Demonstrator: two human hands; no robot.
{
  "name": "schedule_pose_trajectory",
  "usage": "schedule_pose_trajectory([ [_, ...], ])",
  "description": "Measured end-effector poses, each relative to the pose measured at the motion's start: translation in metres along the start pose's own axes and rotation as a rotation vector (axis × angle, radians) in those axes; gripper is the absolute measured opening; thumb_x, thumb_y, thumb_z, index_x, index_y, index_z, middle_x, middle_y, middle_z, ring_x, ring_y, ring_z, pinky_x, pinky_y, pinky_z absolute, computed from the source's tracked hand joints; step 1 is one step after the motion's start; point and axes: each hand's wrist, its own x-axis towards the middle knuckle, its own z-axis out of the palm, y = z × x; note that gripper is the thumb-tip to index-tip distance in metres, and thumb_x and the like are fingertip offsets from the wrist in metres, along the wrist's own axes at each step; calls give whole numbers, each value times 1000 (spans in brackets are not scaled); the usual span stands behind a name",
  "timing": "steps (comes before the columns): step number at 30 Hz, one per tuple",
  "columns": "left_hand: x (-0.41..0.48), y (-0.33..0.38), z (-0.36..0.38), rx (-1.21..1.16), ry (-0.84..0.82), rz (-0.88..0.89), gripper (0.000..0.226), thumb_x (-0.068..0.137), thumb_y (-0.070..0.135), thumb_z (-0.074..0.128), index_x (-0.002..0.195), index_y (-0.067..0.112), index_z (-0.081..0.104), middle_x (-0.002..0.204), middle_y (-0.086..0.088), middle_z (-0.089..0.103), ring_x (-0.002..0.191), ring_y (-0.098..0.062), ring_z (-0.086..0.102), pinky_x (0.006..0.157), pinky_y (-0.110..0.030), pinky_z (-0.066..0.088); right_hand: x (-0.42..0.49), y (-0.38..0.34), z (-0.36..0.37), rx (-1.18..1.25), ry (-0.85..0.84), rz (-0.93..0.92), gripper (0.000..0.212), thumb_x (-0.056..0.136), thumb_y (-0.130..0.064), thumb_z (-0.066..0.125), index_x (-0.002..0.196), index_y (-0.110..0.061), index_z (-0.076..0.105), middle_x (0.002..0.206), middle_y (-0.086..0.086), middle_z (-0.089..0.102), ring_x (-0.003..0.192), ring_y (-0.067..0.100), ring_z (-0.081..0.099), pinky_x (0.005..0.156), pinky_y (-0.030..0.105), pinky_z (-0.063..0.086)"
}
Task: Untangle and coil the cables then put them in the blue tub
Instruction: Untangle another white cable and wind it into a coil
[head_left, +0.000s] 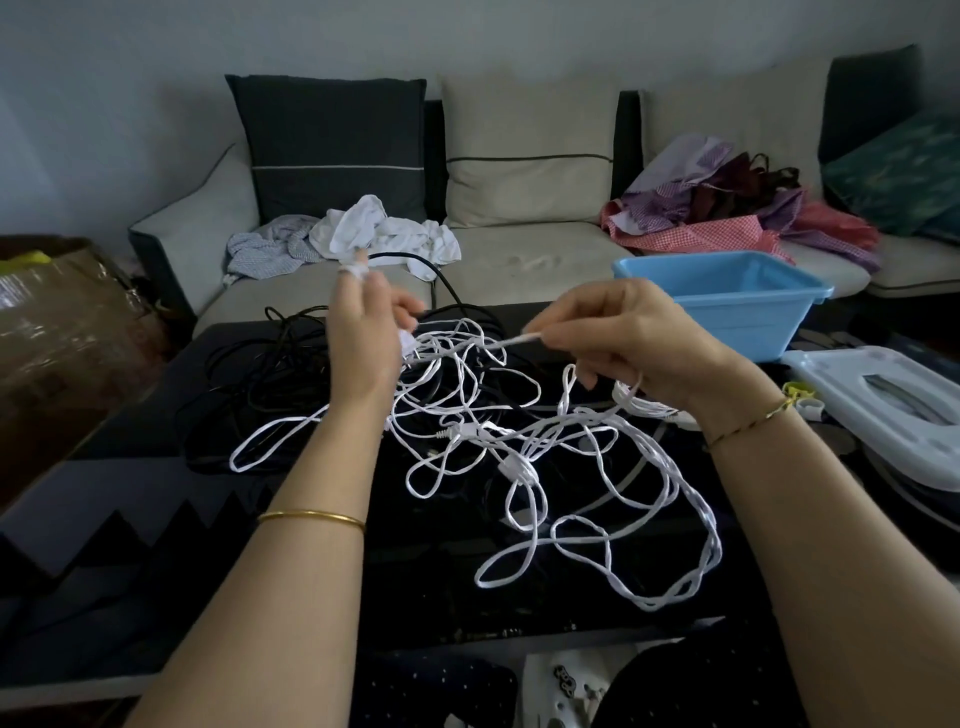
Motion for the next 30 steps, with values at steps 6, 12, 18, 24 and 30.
schedule_pose_trajectory([
  [6,-20,5,23,483,-574,-2,40,103,20,31,138,5,41,69,-6,60,56,-16,53,71,-39,56,4,1,-6,378,257,-158,19,80,8,58,88,-9,62,43,-5,43,31,6,32,46,24,48],
  [12,-31,17,30,296,-871,-313,34,105,27,34,122,3,51,53,-7,62,37,-14,41,43,-25,46,3,10,-15,546,477,-108,13,87,-3,61,84,-15,59,63,1,61,45,5,45,51,19,47],
  [18,-30,27,31,-164,-1061,-550,61,103,42,18,119,-5,55,43,-3,48,31,-4,28,33,-16,30,9,25,-17,602,676,-15,13,86,-4,65,79,-12,58,63,4,65,43,4,48,47,18,46],
  [24,-23,34,25,-597,-1201,-657,46,98,26,29,119,-8,51,39,5,42,31,0,26,28,-11,26,10,33,-13,435,611,177,14,84,-3,67,77,-9,57,65,7,59,41,6,44,41,17,42],
  [30,0,21,15,-1244,-1119,-803,46,101,17,28,123,-18,48,51,-13,57,40,-10,33,37,-24,39,15,38,-5,236,350,336,15,84,-15,69,79,-10,55,75,6,51,47,5,37,34,11,25],
])
